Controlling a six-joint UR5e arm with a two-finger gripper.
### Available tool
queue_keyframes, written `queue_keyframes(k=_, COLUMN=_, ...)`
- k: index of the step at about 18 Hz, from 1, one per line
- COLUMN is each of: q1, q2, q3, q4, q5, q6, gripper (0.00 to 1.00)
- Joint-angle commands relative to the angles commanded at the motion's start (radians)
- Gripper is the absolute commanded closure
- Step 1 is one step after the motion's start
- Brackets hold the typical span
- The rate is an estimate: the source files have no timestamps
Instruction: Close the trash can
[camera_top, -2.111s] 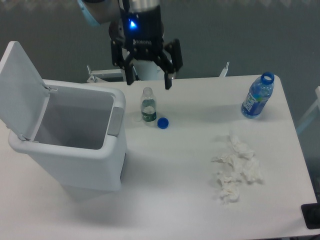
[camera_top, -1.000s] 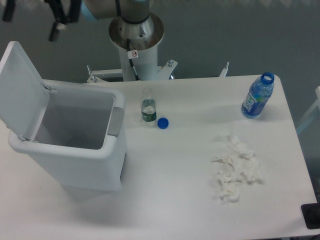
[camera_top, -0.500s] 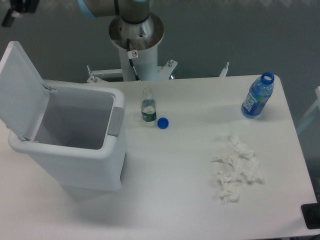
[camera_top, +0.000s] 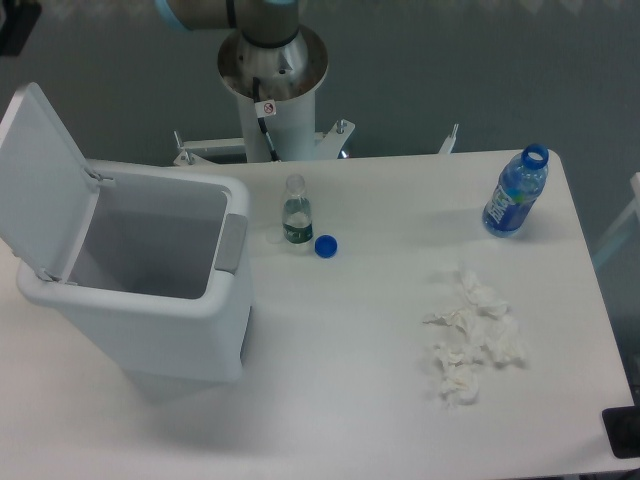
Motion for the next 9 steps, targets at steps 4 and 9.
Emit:
queue_keyframes(k=4, q1=-0.028, q2=-0.037, q3=0.011, q4=0.000, q5=0.002, q6=0.000, gripper=0.00)
queue_keyframes(k=9, q1=-0.037, q2=-0.064, q3=0.012, q4=0.002, q5=0.002, q6=0.000, gripper=0.00)
